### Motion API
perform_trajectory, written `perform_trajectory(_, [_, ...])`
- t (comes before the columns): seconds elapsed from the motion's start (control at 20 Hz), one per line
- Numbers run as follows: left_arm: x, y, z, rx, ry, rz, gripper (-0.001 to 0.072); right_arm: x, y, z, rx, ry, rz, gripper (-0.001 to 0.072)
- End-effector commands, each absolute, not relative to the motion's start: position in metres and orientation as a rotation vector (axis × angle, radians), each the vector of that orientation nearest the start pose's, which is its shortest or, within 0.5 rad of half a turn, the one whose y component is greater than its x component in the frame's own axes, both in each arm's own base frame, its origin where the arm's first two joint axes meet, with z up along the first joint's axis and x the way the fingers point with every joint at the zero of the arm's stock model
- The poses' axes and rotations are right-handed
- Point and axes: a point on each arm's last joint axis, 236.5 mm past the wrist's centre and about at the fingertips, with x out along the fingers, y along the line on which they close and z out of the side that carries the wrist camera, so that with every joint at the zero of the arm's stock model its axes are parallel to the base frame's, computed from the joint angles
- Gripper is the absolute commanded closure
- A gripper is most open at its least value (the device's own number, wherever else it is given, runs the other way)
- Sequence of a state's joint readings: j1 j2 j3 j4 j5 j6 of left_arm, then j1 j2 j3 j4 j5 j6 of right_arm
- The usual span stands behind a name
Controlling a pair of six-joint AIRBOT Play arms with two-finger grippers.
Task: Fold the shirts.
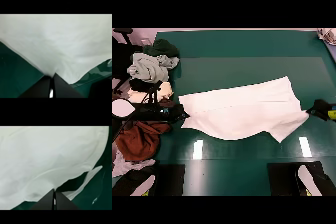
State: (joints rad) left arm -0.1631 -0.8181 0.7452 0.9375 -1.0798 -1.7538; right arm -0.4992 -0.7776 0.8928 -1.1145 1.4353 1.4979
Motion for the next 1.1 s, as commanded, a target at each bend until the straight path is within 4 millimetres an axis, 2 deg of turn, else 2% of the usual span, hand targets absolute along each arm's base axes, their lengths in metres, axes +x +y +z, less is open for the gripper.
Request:
perform_trajectory(0.0, [0.265,-0.171,0.067,-0.675,1.229,-0.352,0.0682,0.29,-0.021,0.102,0.639,1.083,0.019,0.0689])
perform_trajectory(0.2, [0.281,-0.17,0.099,-0.702,1.156,-0.341,0.0683,0.324,-0.036,0.121,0.633,1.045,0.029,0.0689])
perform_trajectory(0.3, [0.289,-0.156,0.1,-0.685,1.134,-0.269,0.0684,0.339,-0.039,0.124,0.653,1.039,0.044,0.0689])
perform_trajectory(0.5, [0.3,-0.119,0.085,-0.64,1.102,-0.085,0.0684,0.366,-0.039,0.106,0.69,1.067,0.067,0.0689])
perform_trajectory(0.65, [0.329,-0.099,0.094,-0.669,0.967,0.002,0.0684,0.393,-0.036,0.094,0.685,1.065,0.076,0.0689])
perform_trajectory(0.75, [0.349,-0.095,0.099,-0.705,0.893,0.023,0.0684,0.412,-0.033,0.089,0.673,1.076,0.097,0.0689])
perform_trajectory(0.85, [0.36,-0.097,0.086,-0.718,0.906,0.034,0.0684,0.433,-0.029,0.086,0.658,1.082,0.12,0.0689])
perform_trajectory(1.05, [0.371,-0.099,0.038,-0.711,1.018,0.086,0.0683,0.467,-0.019,0.077,0.632,1.116,0.171,0.069])
